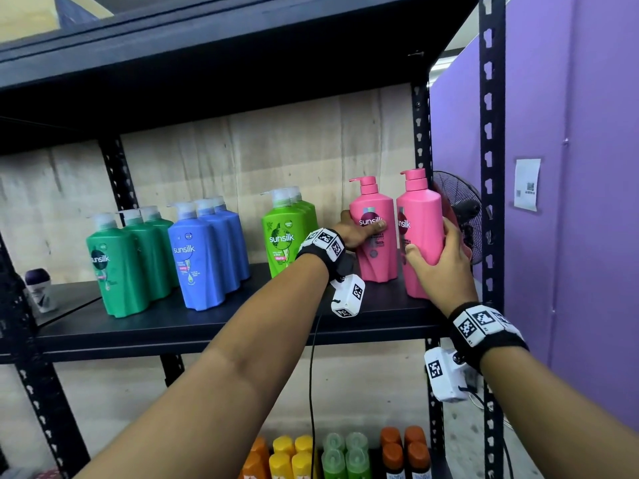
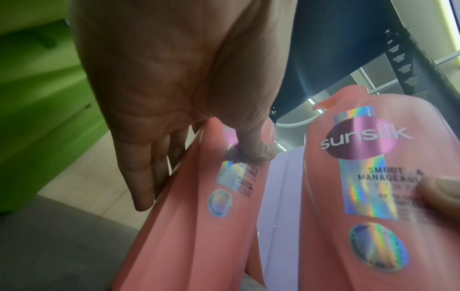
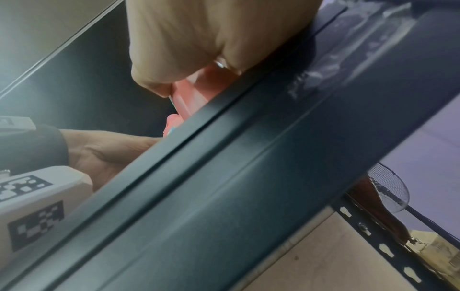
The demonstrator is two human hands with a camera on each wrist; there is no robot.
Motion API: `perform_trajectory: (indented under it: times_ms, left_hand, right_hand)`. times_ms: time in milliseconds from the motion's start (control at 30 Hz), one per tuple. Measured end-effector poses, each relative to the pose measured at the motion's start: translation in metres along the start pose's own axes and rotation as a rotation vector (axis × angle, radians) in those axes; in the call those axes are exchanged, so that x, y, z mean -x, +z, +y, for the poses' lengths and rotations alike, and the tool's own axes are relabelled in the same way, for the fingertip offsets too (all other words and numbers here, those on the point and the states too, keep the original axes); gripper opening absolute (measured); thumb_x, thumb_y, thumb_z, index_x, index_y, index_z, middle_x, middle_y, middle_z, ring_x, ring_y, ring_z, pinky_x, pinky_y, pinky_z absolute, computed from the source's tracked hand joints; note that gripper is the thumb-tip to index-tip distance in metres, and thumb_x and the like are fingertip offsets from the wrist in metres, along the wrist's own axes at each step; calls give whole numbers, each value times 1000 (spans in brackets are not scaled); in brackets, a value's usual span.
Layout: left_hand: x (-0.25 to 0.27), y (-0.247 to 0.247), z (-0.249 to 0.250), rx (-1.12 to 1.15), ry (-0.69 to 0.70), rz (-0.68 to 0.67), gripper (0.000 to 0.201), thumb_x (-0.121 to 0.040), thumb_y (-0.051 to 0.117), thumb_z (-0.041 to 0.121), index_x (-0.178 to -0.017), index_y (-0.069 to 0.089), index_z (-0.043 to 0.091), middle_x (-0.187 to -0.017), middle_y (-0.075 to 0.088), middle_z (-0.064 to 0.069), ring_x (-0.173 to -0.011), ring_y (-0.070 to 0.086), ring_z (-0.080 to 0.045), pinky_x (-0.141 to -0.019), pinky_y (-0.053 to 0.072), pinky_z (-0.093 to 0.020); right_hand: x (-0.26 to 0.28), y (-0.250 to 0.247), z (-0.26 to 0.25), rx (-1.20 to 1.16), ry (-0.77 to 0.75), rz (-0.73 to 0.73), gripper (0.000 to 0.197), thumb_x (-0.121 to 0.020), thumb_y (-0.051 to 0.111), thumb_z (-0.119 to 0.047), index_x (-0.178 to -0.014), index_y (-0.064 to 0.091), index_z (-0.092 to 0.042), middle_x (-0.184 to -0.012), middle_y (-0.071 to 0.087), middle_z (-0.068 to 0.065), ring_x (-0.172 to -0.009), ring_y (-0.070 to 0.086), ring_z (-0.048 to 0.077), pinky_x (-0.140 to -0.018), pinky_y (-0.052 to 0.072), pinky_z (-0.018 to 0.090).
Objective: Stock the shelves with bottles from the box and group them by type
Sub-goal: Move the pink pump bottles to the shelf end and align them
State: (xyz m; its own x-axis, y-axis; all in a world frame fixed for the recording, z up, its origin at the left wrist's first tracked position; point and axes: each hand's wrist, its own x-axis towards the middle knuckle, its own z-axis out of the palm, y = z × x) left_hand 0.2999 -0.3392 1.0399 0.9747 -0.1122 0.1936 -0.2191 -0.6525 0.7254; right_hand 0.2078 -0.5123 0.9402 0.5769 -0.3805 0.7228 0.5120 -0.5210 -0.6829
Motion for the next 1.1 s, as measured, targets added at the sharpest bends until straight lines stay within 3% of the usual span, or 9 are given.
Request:
perform_trajectory:
  times_ms: [367, 500, 600, 667, 767, 833, 900, 1033, 1100]
  left_hand:
    - [16, 5, 3, 170, -27, 15, 95, -81, 76, 59, -149, 29, 12, -144, 51, -11, -126, 57, -31, -101, 53, -51]
    - [33, 4, 2, 185, -58, -52, 76, -89, 69, 56, -142, 40, 9, -127, 60, -9, -112, 62, -32, -94, 56, -55]
    - [53, 5, -3, 234, -52, -86, 43, -95, 64, 50, -122, 56, 18, -97, 63, 2, -86, 63, -22, -81, 60, -51]
    - [65, 8, -9, 280, -51, -90, 45, -96, 64, 46, -130, 56, 19, -107, 61, 1, -98, 61, -24, -79, 57, -44]
    - [71, 14, -25, 354, 16, -50, 56, -94, 69, 35, -143, 52, 16, -134, 62, -2, -113, 59, -19, -94, 50, -38]
    - [72, 18, -35, 475, 50, 12, 55, -91, 72, 25, -142, 53, 15, -134, 62, -3, -106, 57, -12, -92, 46, -29]
    - [75, 21, -41, 553, 77, 40, 54, -90, 71, 19, -141, 54, 16, -132, 62, -2, -111, 54, -11, -86, 42, -21]
    - [83, 34, -50, 625, 114, -86, 50, -93, 62, 32, -140, 57, 17, -133, 64, 2, -120, 56, -13, -106, 40, -32]
    - [86, 39, -52, 618, 147, -128, 60, -91, 62, 37, -145, 50, 15, -137, 63, -4, -123, 60, -16, -109, 43, -32]
  right_hand:
    - [-1, 2, 3, -15, 53, -8, 58, -76, 57, -62, -123, 36, -37, -101, 58, -8, -83, 51, 15, -77, 37, 29]
    - [-4, 0, 3, -15, 13, -33, 58, -82, 59, -52, -134, 47, -27, -119, 49, -5, -104, 48, 9, -90, 32, 22]
    - [-6, -2, 1, -30, 23, -95, 47, -91, 62, -38, -134, 55, -21, -118, 44, -3, -118, 46, 17, -99, 29, 24]
    - [-7, -5, -2, -67, 45, -154, 47, -90, 58, -41, -133, 57, -22, -119, 50, -2, -119, 49, 18, -100, 32, 27]
    - [-7, -7, -7, -171, 116, -231, 45, -96, 57, -36, -140, 51, -29, -122, 62, -5, -108, 61, 9, -91, 44, 24]
    - [-7, -6, -9, -212, 159, -275, 44, -98, 57, -35, -141, 46, -31, -119, 64, -8, -103, 63, 2, -83, 44, 17]
    - [-8, -4, -11, -214, 185, -302, 41, -99, 57, -37, -138, 47, -29, -121, 65, -8, -108, 63, 8, -91, 44, 23]
    - [-8, 2, -13, -220, 198, -376, 35, -98, 58, -42, -131, 48, -36, -118, 65, -15, -103, 62, 1, -89, 46, 26]
    - [-9, 5, -12, -229, 190, -406, 33, -98, 58, -43, -130, 46, -41, -118, 63, -17, -105, 63, 2, -97, 49, 31]
